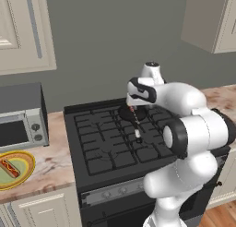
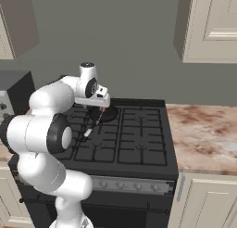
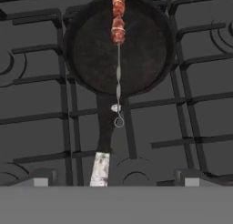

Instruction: Place the cold items (lemon and broccoli) from the fridge in one tupperware on the dining counter. Place the warm items (kebab skewer and hot dog) in the stove area in another tupperware.

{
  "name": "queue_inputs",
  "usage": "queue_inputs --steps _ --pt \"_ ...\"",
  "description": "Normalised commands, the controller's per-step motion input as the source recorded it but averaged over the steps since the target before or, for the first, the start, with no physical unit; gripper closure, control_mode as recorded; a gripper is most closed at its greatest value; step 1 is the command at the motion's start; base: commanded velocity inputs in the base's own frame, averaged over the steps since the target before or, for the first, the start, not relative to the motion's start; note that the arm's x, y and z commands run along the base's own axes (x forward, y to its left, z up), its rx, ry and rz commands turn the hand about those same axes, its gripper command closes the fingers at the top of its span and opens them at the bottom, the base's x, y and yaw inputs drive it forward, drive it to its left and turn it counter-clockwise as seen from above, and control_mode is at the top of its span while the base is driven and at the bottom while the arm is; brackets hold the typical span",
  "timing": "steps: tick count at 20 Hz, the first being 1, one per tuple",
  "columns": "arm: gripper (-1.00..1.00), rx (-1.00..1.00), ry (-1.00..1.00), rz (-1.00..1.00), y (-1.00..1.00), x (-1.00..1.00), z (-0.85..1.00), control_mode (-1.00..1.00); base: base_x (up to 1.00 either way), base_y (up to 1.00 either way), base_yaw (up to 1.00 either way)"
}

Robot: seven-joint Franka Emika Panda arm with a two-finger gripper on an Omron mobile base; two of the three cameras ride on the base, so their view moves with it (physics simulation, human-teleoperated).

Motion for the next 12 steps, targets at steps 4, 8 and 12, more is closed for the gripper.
queue_inputs --steps 4,8,12 --pt "-1.00 0.00 0.00 0.00 0.00 0.59 -0.39 -1.00 0.00 0.00 0.00" --pt "-1.00 0.00 0.01 0.00 0.00 0.58 -0.42 -1.00 0.00 0.00 0.00" --pt "-1.00 0.00 0.04 0.00 0.00 0.56 -0.42 -1.00 0.00 0.00 0.00"
